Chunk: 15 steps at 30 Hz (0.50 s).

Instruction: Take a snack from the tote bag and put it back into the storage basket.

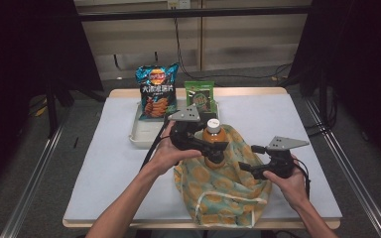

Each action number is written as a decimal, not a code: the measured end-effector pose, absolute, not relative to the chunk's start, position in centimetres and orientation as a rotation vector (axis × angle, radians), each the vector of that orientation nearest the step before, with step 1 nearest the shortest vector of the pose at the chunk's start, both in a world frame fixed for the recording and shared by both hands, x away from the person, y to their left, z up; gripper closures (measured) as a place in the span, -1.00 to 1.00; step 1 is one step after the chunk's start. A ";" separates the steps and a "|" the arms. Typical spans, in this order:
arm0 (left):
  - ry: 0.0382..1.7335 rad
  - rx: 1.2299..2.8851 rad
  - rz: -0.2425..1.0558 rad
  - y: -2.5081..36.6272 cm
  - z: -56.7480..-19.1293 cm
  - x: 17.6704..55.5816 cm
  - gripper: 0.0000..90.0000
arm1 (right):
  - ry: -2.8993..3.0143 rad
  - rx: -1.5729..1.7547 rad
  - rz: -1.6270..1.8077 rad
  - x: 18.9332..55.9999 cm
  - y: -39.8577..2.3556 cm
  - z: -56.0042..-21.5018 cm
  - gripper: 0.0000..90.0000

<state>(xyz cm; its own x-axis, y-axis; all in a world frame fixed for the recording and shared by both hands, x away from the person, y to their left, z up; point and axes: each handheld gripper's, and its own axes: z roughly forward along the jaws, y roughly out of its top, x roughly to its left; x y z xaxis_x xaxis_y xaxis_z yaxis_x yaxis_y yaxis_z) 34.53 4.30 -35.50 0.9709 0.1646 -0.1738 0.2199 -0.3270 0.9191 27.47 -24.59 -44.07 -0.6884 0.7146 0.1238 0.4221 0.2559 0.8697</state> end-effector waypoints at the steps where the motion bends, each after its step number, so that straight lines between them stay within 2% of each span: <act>1: 0.278 1.906 -0.065 4.3 -35.5 34.6 -0.32 | 2.237 1.056 1.405 28.0 -24.5 -44.2 -0.68; 5: 0.278 1.900 -0.069 4.4 -35.2 34.8 -0.32 | 2.232 1.086 1.417 29.7 -24.4 -44.7 -0.67; 7: 0.273 1.898 -0.066 4.5 -35.0 34.9 -0.32 | 2.250 1.097 1.412 30.2 -24.2 -45.2 -0.56; 9: 0.277 1.897 -0.062 4.7 -34.8 35.0 -0.32 | 2.258 1.084 1.404 30.1 -24.0 -45.8 -0.11; 10: 0.277 1.892 -0.064 4.8 -34.7 35.2 -0.32 | 2.264 1.076 1.407 30.1 -23.9 -45.9 0.01; 13: 0.292 1.882 -0.053 5.1 -34.4 35.4 -0.32 | 2.262 1.077 1.416 29.8 -24.0 -46.0 0.58; 15: 0.299 1.879 -0.043 5.4 -34.1 35.6 -0.32 | 2.253 1.081 1.414 29.6 -24.3 -45.9 0.79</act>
<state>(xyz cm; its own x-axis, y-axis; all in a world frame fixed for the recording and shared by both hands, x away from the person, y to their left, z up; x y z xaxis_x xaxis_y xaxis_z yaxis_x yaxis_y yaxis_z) 35.61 5.38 -34.14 0.9665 0.1847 -0.1782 0.2273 -0.2935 0.9285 29.65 -24.28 -45.89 -0.6853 0.7117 0.1545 0.4488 0.2457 0.8592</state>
